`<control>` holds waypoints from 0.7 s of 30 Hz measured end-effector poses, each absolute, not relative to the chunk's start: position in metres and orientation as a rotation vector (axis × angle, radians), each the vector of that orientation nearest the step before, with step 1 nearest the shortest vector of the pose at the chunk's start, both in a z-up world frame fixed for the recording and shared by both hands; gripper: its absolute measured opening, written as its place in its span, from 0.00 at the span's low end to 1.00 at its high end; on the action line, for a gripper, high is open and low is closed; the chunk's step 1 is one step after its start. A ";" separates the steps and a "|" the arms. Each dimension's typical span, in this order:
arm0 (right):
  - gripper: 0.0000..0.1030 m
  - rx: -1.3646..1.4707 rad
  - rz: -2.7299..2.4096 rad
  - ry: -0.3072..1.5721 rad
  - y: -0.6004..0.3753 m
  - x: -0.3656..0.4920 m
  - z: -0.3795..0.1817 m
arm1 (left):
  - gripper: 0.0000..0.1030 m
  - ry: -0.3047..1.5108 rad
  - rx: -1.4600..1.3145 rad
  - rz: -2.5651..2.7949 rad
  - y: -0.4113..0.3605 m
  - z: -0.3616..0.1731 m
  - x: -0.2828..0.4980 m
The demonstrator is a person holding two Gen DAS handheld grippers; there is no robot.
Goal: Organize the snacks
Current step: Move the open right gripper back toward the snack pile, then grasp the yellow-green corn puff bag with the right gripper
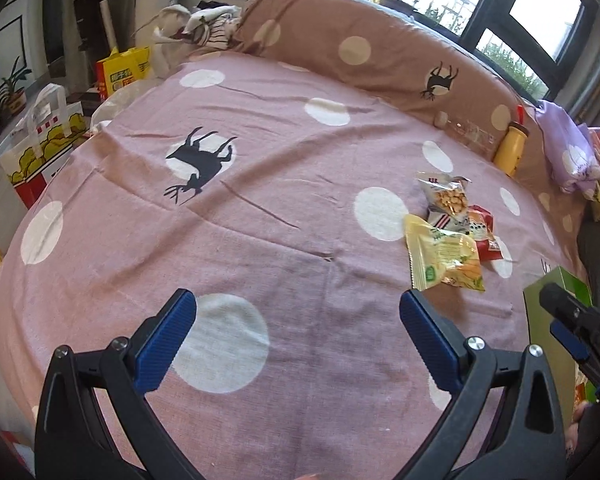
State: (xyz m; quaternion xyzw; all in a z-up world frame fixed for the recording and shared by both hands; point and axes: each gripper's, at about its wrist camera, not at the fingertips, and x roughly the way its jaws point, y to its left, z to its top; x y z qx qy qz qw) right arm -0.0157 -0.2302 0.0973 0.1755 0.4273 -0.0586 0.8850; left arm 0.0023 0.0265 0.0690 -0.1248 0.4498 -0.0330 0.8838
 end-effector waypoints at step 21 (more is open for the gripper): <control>0.57 0.111 -0.069 1.088 -0.179 0.087 0.027 | 0.99 0.929 -0.291 -0.013 0.047 0.073 0.004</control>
